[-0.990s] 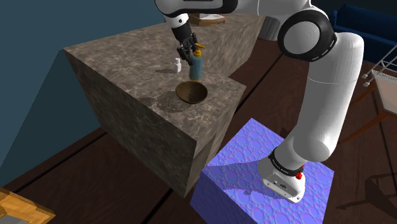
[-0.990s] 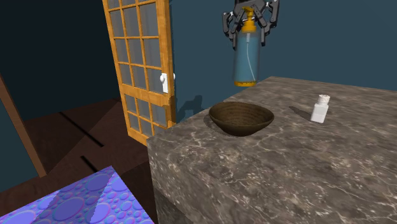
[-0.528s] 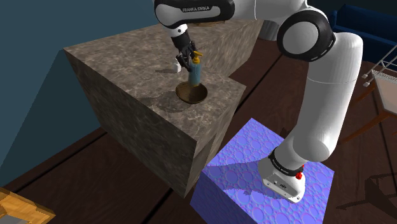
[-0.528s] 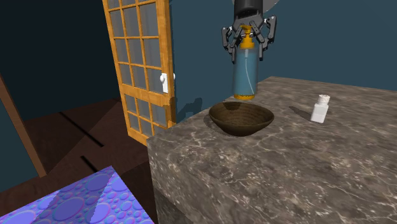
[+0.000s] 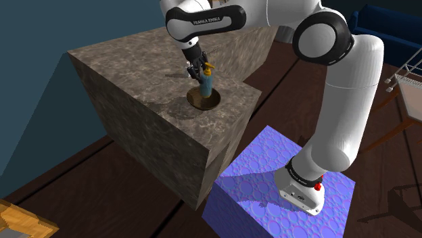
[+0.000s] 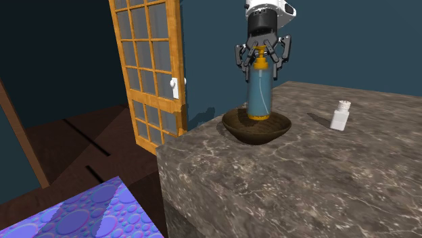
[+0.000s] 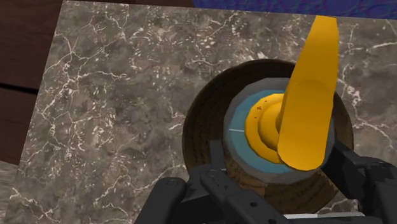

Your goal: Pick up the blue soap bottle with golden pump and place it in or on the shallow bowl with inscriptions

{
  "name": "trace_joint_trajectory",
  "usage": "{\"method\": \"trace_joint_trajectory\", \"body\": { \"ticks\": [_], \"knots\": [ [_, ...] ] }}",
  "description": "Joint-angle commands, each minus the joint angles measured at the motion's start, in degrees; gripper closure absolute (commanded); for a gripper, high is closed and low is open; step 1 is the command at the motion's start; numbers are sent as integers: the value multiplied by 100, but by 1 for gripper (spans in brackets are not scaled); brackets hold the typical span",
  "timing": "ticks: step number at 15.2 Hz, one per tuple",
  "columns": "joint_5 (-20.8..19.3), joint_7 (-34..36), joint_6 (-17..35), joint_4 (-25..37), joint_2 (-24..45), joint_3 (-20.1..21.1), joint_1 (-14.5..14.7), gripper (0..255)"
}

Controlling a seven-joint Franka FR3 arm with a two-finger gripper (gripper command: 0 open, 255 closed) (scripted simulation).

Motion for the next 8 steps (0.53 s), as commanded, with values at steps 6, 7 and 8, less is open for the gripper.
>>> {"method": "trace_joint_trajectory", "body": {
  "ticks": [6,7,8],
  "knots": [
    [-1,5,29,-26,-1,-1,-3,255],
    [-1,5,29,-26,-1,-1,-3,0],
    [-1,5,29,-26,-1,-1,-3,0]
  ]
}}
